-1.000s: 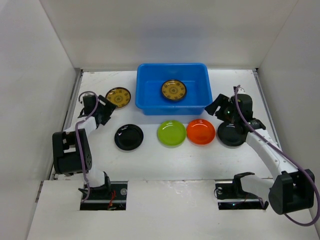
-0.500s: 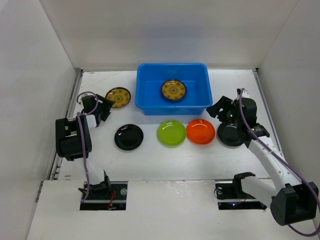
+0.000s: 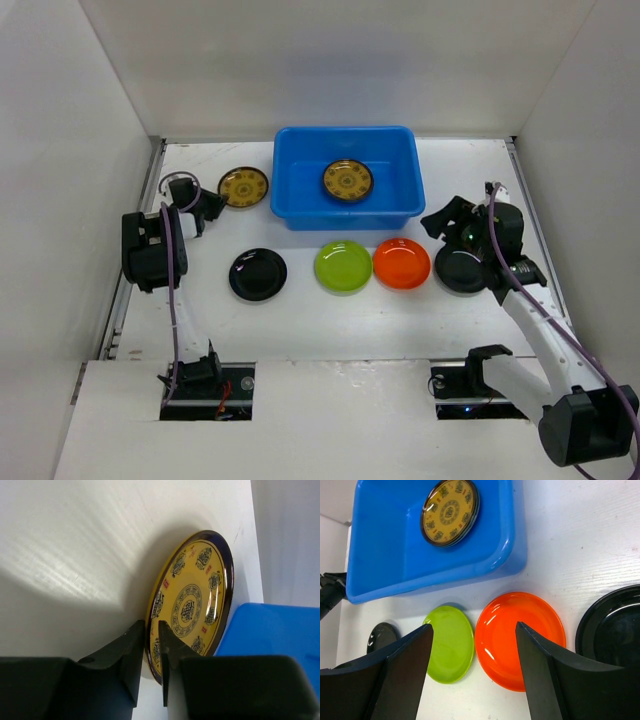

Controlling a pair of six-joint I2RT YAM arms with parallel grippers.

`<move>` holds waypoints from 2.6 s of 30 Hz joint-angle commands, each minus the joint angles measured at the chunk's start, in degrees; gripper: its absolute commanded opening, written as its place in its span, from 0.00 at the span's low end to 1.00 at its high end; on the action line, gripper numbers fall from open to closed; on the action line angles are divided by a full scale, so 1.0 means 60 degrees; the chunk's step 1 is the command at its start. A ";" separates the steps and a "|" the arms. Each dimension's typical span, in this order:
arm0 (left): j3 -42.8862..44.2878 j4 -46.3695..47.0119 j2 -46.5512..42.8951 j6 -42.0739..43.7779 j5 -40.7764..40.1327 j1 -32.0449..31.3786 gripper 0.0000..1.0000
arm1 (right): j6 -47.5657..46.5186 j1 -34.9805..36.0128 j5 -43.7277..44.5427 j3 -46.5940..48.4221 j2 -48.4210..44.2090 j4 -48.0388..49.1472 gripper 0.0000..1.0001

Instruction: Place the plates into the plastic bin on the countertop

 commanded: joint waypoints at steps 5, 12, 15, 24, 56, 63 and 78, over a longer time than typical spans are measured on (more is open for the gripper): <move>0.1585 -0.0447 0.0481 -0.0434 -0.0176 0.0033 0.09 | 0.0020 -0.0051 -0.0050 0.0008 0.0026 0.0245 0.72; 0.4206 -0.1384 0.0115 -0.0507 0.0175 -0.0157 0.06 | -0.0009 -0.0065 -0.0065 0.0067 0.0114 0.0304 0.72; 0.5057 -0.1677 -0.0178 -0.0580 0.0423 -0.0347 0.06 | -0.0038 -0.0065 -0.0065 0.0081 0.0114 0.0304 0.72; 0.6436 -0.2731 -0.0911 0.0106 0.1624 -0.1957 0.08 | -0.0039 -0.0065 -0.0065 0.0037 0.0026 0.0304 0.72; 0.8414 -0.5604 0.1961 0.3198 0.1128 -0.4860 0.41 | 0.0093 -0.0124 0.0082 -0.0446 -0.0692 0.0055 0.72; 0.8927 -0.6013 0.0499 0.3724 0.0821 -0.4758 0.68 | 0.0137 -0.0080 0.0009 -0.0315 -0.0443 0.0186 0.72; 0.1463 -0.7170 -0.5477 0.3509 -0.0263 -0.2546 0.71 | 0.0254 0.1501 -0.0065 0.0974 0.1768 0.1080 0.72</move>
